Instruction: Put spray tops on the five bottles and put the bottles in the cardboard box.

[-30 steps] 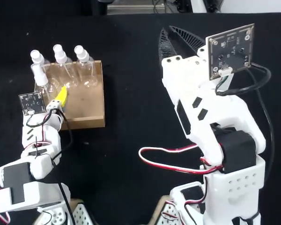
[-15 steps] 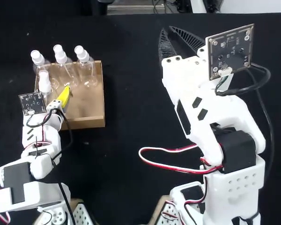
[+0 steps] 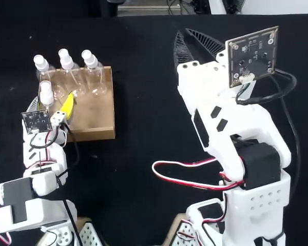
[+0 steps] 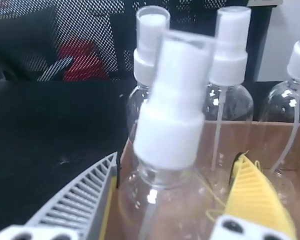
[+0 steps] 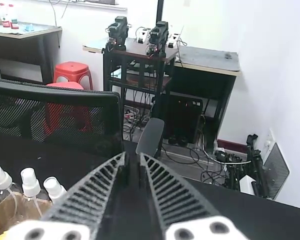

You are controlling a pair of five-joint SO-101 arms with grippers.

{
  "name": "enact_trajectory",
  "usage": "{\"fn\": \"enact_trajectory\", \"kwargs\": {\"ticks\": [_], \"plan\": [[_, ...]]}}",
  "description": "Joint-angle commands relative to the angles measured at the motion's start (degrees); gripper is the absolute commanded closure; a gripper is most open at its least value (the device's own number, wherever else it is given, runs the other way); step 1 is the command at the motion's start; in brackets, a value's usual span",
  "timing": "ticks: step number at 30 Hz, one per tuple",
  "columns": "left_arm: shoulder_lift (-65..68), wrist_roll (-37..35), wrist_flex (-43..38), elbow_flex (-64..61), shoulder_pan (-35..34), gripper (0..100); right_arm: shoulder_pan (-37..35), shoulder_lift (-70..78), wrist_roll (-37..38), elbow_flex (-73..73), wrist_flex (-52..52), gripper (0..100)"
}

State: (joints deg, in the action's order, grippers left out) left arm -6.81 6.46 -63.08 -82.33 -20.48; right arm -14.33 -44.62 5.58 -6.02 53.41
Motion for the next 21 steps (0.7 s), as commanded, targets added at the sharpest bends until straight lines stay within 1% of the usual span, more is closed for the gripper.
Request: {"fn": "enact_trajectory", "kwargs": {"ticks": [1,5,7,9,21], "plan": [[-0.26,0.44,-1.41,0.04,-2.24,66,0.62,0.13,0.18,3.21,-1.85,98.7],[-0.44,0.44,-1.49,-1.19,-2.24,66,0.62,0.13,0.18,3.21,-1.85,98.7],[-1.58,0.44,-2.81,-2.59,-1.80,66,0.62,0.13,0.18,3.21,-1.85,98.7],[-3.43,0.44,-3.78,-3.82,-1.80,66,0.62,0.13,0.18,3.21,-1.85,98.7],[-16.62,0.44,-3.43,-12.09,-2.33,66,0.62,0.13,0.00,3.21,-1.85,98.7]]}}
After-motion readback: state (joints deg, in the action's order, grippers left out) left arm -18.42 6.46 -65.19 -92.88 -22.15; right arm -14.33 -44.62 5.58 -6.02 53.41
